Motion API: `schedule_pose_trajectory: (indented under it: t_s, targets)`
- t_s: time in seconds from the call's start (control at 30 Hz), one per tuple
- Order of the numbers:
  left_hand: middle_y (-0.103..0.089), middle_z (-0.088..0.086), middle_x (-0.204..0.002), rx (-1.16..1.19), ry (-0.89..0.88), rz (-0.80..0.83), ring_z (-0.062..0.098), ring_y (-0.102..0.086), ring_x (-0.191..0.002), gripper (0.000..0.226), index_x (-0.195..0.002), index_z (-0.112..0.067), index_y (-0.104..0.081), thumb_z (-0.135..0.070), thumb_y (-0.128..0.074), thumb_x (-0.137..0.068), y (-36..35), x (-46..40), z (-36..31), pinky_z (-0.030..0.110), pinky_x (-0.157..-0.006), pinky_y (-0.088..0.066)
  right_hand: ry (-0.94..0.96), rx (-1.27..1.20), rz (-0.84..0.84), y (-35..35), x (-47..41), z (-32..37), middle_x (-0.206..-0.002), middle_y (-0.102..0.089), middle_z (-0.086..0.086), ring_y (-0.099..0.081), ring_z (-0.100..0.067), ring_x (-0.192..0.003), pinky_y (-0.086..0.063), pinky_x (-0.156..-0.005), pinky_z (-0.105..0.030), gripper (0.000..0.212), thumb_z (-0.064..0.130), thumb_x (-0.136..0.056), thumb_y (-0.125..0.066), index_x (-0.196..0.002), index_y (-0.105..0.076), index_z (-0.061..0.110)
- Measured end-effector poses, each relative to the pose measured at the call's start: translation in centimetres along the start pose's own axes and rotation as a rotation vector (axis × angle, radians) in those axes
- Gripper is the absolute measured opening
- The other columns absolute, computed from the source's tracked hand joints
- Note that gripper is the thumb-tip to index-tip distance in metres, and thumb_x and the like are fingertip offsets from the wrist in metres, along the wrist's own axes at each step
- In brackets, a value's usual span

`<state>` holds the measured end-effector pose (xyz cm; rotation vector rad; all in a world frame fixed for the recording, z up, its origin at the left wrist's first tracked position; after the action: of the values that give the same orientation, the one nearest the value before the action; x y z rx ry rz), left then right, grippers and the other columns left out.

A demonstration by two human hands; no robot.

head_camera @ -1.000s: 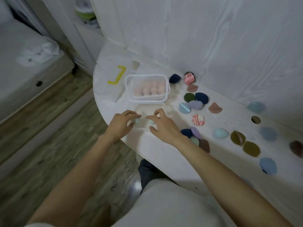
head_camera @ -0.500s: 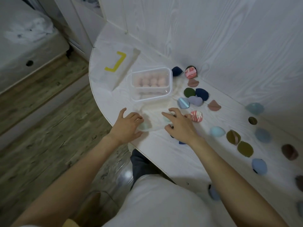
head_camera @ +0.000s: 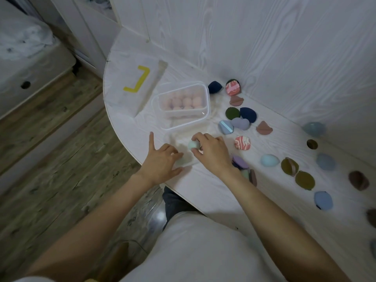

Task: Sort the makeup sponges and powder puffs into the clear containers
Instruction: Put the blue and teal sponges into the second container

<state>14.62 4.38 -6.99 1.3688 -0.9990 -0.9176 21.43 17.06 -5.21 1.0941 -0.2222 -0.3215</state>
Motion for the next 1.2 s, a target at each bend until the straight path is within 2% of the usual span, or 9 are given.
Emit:
schedule_pose_trajectory:
  t_s: [0.13,0.3,0.5,0.67,0.73,0.87,0.97,1.07,1.2]
  targets:
    - [-0.064,0.001,-0.108,0.003,0.042,0.069,0.019,-0.057,-0.111,0.051,-0.123,-0.020,-0.060,-0.046,-0.065,-0.078,-0.4,0.5,0.1,0.069,-0.103,0.004,-0.049,-0.022,0.049,-0.9,0.2,-0.5,-0.099,-0.063,-0.003,-0.059,-0.021,-0.080,-0.039,-0.083,-0.033,0.024,0.027,-0.089,-0.059,-0.110,-0.052,0.017]
    - [-0.060,0.001,-0.114,0.105,0.060,0.080,0.022,-0.058,-0.109,0.042,-0.121,-0.022,-0.060,-0.029,-0.067,-0.080,-0.5,0.6,-0.3,0.063,-0.107,0.006,-0.075,-0.087,0.060,-0.9,0.6,-0.7,-0.108,-0.062,-0.006,-0.060,-0.022,-0.086,-0.044,-0.085,-0.034,0.027,0.025,-0.090,-0.059,-0.115,-0.055,0.015]
    - [-0.067,0.002,-0.097,0.084,0.102,-0.029,0.024,-0.066,-0.086,0.038,-0.103,-0.016,-0.070,-0.018,-0.078,-0.066,-0.6,0.3,-1.0,0.064,-0.105,-0.016,-0.085,0.025,0.160,-1.8,0.3,0.4,-0.123,-0.055,-0.009,-0.056,-0.024,-0.099,-0.037,-0.091,-0.032,0.034,0.025,-0.096,-0.044,-0.128,-0.052,0.013]
    - [-0.065,0.007,-0.104,0.103,0.201,-0.059,0.027,-0.064,-0.095,0.061,-0.124,-0.012,-0.056,-0.025,-0.078,-0.068,-1.3,-0.2,-1.1,0.061,-0.105,-0.021,-0.124,-0.072,0.174,-2.4,0.2,0.6,-0.109,-0.067,-0.007,-0.061,-0.022,-0.097,-0.034,-0.097,-0.034,0.037,0.026,-0.097,-0.042,-0.132,-0.047,0.014]
    - [-0.064,0.005,-0.104,0.085,0.206,-0.041,0.027,-0.063,-0.095,0.060,-0.125,-0.018,-0.056,-0.031,-0.077,-0.070,-1.6,-0.3,-1.3,0.065,-0.103,-0.021,-0.136,-0.121,0.187,-1.8,0.4,0.3,-0.103,-0.070,-0.006,-0.061,-0.022,-0.098,-0.033,-0.099,-0.034,0.040,0.024,-0.096,-0.043,-0.135,-0.043,0.016]
    - [-0.064,0.001,-0.101,0.080,0.222,-0.016,0.025,-0.062,-0.094,0.049,-0.118,-0.026,-0.061,-0.028,-0.076,-0.072,-1.5,-0.7,-1.7,0.069,-0.101,-0.014,-0.118,-0.191,-0.065,2.0,2.9,-1.6,-0.106,-0.067,-0.001,-0.053,-0.019,-0.102,-0.041,-0.090,-0.035,0.029,0.017,-0.092,-0.053,-0.120,-0.057,0.015]
    - [-0.065,-0.001,-0.098,0.070,0.225,-0.011,0.025,-0.063,-0.091,0.050,-0.116,-0.024,-0.063,-0.024,-0.078,-0.068,-1.5,-0.8,-2.0,0.071,-0.100,-0.014,-0.226,-0.080,-0.215,4.1,7.1,-5.4,-0.093,-0.067,-0.002,-0.054,-0.020,-0.091,-0.046,-0.080,-0.034,0.012,0.013,-0.085,-0.062,-0.097,-0.064,0.013]
    - [-0.066,0.000,-0.092,0.071,0.205,0.019,0.027,-0.063,-0.088,0.053,-0.111,-0.021,-0.065,-0.022,-0.083,-0.060,-1.7,-1.3,-2.6,0.073,-0.097,-0.017,-0.363,0.102,-0.090,3.2,9.9,-9.2,-0.086,-0.062,-0.004,-0.053,-0.023,-0.087,-0.044,-0.076,-0.036,0.016,0.022,-0.080,-0.069,-0.087,-0.057,0.014]
    - [-0.064,0.003,-0.101,0.103,0.195,0.069,0.030,-0.058,-0.102,0.050,-0.118,-0.018,-0.061,-0.024,-0.075,-0.071,-1.6,-1.9,-3.1,0.068,-0.104,-0.008,-0.403,0.160,0.030,2.2,10.3,-10.7,-0.094,-0.056,0.001,-0.048,-0.017,-0.090,-0.038,-0.081,-0.030,0.034,0.039,-0.076,-0.073,-0.093,-0.053,0.018]
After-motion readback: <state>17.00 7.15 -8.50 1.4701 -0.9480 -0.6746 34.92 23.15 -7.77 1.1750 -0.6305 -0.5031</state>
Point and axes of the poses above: each hand's wrist, its own x-axis away from the middle knuckle, its own y-axis out of the back of the hand, z = x × y, the point moved 6 cm from there along -x, towards the middle knuckle
